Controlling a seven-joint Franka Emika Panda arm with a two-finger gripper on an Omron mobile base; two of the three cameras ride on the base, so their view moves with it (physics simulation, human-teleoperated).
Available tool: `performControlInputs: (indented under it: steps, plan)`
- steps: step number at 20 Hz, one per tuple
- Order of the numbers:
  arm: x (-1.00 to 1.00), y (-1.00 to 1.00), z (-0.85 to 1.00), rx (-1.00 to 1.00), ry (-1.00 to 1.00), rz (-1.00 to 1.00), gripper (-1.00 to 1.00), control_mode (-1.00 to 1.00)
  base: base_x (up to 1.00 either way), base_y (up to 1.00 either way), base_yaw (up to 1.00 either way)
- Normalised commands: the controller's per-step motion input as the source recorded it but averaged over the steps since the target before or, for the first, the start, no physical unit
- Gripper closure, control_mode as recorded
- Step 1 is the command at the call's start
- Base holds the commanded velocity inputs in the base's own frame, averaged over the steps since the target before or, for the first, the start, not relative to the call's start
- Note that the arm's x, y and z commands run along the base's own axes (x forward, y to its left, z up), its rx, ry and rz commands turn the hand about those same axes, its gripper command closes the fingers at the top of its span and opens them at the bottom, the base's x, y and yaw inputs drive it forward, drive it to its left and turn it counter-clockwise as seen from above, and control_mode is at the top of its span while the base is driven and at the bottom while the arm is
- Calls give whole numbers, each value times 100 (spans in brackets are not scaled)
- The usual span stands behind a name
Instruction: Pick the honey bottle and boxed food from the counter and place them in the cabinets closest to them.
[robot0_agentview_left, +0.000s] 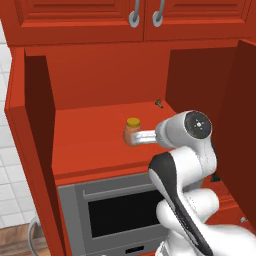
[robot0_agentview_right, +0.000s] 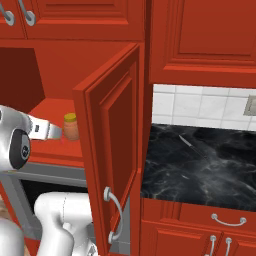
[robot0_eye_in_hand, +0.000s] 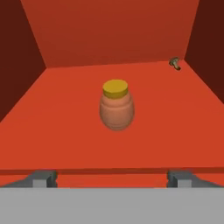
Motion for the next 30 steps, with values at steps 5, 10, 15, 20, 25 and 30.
performControlInputs:
  steps: [5,10,15,20,25,30]
  plan:
    - [-100,-11,2,0,6,0,-100,-100,0,0,0]
    - [-100,-8,9,0,9,0,-100,-100,0,0,0]
    - [-100,-3,7,0,11,0,-100,-100,0,0,0]
    - [-100,-4,1,0,1,0,-100,-100,0,0,0]
    - [-69,-3,8,3,-13,3,-100,-100,0,0,0]
    - [0,0,0,0,0,0,-100,-100,0,0,0]
